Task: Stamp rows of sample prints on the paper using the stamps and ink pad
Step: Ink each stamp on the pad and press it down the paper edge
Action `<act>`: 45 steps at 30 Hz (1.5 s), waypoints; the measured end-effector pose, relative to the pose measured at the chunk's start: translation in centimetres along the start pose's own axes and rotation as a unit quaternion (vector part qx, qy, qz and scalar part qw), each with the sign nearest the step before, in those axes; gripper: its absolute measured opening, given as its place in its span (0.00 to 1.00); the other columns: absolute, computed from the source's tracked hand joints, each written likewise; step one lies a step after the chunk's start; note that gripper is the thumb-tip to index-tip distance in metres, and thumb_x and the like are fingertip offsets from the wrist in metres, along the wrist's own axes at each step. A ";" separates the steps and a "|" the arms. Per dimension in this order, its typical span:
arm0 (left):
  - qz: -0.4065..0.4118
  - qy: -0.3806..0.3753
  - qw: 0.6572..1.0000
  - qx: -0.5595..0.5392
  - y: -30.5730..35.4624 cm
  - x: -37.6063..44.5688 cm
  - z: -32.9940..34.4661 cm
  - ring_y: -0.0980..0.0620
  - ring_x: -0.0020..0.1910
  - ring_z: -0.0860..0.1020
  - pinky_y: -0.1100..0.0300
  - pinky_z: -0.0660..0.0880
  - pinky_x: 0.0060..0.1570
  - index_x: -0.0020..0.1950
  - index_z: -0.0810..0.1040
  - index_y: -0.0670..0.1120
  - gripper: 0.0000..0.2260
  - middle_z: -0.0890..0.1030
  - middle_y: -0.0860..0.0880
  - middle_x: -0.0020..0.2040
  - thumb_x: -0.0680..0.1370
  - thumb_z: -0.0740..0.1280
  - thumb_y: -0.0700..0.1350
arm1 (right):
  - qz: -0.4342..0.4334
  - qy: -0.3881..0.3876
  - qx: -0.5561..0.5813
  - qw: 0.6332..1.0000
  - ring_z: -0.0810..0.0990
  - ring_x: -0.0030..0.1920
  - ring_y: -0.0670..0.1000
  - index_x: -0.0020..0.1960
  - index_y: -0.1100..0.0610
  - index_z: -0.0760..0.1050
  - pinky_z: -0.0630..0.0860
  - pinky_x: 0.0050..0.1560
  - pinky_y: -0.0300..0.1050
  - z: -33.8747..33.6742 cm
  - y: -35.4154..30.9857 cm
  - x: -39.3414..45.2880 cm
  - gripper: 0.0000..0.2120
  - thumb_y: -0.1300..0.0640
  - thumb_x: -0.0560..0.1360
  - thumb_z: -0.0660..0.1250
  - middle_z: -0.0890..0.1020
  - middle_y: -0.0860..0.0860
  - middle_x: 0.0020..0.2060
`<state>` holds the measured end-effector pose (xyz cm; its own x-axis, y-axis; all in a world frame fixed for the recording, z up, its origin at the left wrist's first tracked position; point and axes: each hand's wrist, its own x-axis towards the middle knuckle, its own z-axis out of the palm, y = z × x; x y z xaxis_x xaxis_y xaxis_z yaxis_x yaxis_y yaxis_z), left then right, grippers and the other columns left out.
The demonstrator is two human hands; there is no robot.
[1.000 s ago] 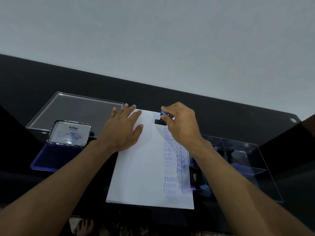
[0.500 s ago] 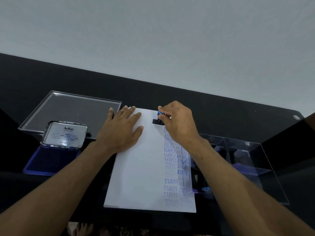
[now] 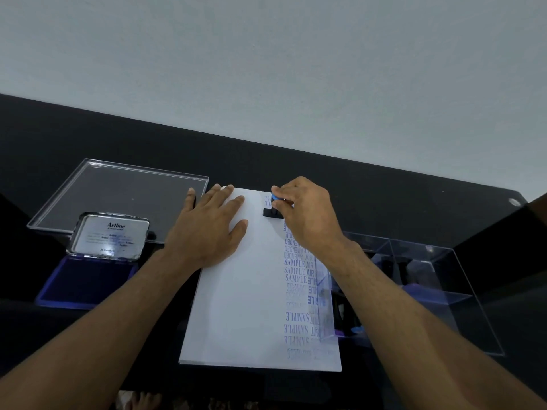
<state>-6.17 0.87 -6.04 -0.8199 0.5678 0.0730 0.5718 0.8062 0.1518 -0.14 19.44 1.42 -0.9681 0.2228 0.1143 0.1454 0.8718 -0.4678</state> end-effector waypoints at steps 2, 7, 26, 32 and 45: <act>0.001 0.002 1.000 0.001 0.0 0.0 0.1 0.47 0.81 0.52 0.37 0.47 0.78 0.80 0.60 0.53 0.33 0.56 0.49 0.82 0.78 0.43 0.64 | -0.008 -0.003 -0.009 1.000 0.79 0.47 0.46 0.61 0.58 0.81 0.76 0.56 0.38 0.0 -0.1 0.0 0.15 0.52 0.79 0.65 0.82 0.51 0.52; 0.004 0.009 1.000 0.005 -0.2 0.0 0.3 0.47 0.81 0.54 0.36 0.49 0.77 0.80 0.61 0.52 0.32 0.58 0.49 0.81 0.79 0.44 0.64 | -0.019 -0.006 -0.035 0.999 0.80 0.50 0.48 0.62 0.57 0.80 0.73 0.54 0.34 0.0 -0.1 0.0 0.14 0.53 0.79 0.65 0.82 0.51 0.53; 0.001 0.004 1.000 0.003 0.1 -0.1 0.0 0.47 0.81 0.53 0.37 0.47 0.78 0.80 0.60 0.53 0.34 0.57 0.49 0.82 0.78 0.42 0.64 | -0.005 0.011 -0.005 1.000 0.80 0.48 0.46 0.58 0.55 0.82 0.77 0.58 0.40 -0.3 -0.4 0.3 0.11 0.56 0.76 0.71 0.82 0.49 0.54; 0.001 0.004 1.000 0.006 0.0 -0.1 0.1 0.47 0.81 0.52 0.37 0.47 0.78 0.80 0.59 0.53 0.35 0.56 0.49 0.82 0.77 0.40 0.65 | 0.017 0.005 0.013 1.000 0.81 0.53 0.48 0.60 0.56 0.82 0.76 0.62 0.42 -0.3 -0.6 0.4 0.12 0.57 0.76 0.70 0.82 0.50 0.57; 0.001 0.009 1.000 0.009 -0.2 0.1 0.5 0.48 0.81 0.53 0.37 0.48 0.78 0.80 0.60 0.53 0.35 0.57 0.50 0.82 0.77 0.40 0.65 | 0.013 0.026 0.027 0.999 0.76 0.45 0.42 0.56 0.55 0.83 0.71 0.51 0.32 0.1 -0.2 0.5 0.10 0.58 0.75 0.72 0.83 0.48 0.54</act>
<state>-6.34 0.83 -6.53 -0.8186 0.5670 0.0919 0.5744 0.8075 0.1343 -0.66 19.35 1.43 -0.9522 0.2680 0.1467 0.1570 0.8411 -0.5175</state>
